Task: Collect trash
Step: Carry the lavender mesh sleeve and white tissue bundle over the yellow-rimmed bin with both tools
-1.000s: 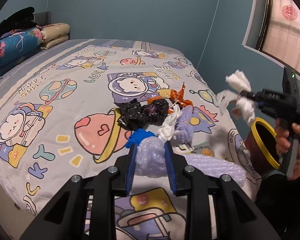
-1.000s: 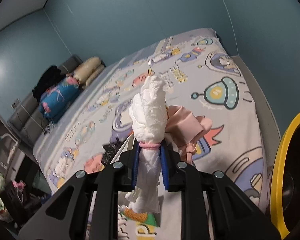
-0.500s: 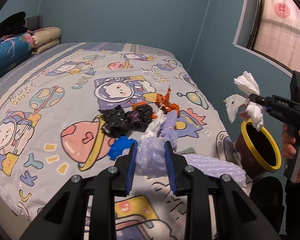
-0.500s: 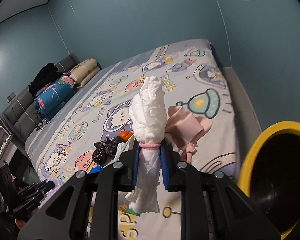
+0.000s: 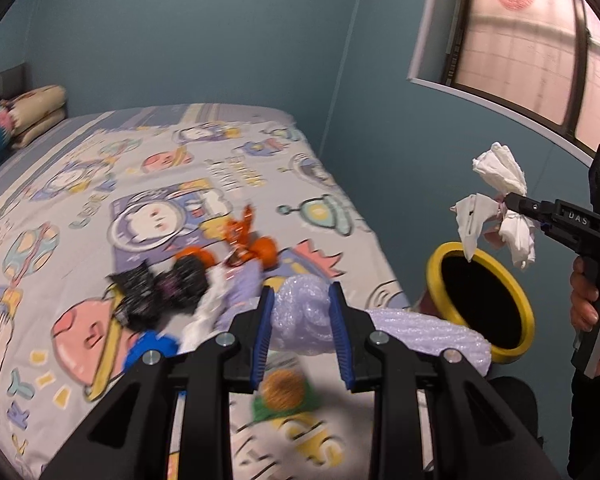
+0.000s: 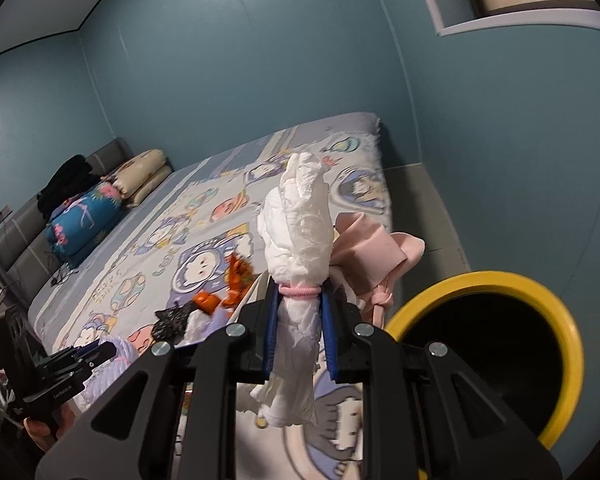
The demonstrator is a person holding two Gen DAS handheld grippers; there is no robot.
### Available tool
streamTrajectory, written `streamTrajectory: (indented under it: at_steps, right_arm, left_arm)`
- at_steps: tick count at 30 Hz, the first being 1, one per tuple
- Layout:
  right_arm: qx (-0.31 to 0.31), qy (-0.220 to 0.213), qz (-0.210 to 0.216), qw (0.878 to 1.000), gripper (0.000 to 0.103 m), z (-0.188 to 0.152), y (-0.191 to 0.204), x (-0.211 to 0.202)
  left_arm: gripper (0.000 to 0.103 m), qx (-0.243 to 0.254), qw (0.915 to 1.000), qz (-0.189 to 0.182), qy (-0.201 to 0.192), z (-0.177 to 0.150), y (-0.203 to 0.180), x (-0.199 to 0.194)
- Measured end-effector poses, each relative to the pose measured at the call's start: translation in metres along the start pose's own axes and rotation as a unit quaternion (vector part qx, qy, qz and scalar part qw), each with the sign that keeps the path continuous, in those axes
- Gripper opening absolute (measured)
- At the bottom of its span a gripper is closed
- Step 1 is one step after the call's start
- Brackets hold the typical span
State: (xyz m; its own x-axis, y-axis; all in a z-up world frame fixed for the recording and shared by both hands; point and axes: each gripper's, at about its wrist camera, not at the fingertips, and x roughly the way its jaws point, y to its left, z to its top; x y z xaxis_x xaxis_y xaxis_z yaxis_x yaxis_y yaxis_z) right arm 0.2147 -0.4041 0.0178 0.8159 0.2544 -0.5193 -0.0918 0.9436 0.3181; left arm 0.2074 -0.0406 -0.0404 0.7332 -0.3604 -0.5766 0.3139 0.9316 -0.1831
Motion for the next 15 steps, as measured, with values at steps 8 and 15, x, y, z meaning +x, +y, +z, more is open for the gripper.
streamTrajectory:
  at_steps: [8,15]
  right_arm:
    - [0.017,-0.017,-0.032,0.999,0.018,0.006,-0.032,-0.019]
    - [0.024,-0.026,-0.064,0.997,0.018,0.007,-0.06,-0.033]
  left_arm:
    - [0.026,0.036,0.9982,-0.048,0.009,0.019,-0.057,0.039]
    - [0.026,0.059,0.9942,-0.086,0.027,0.023,-0.103,0.071]
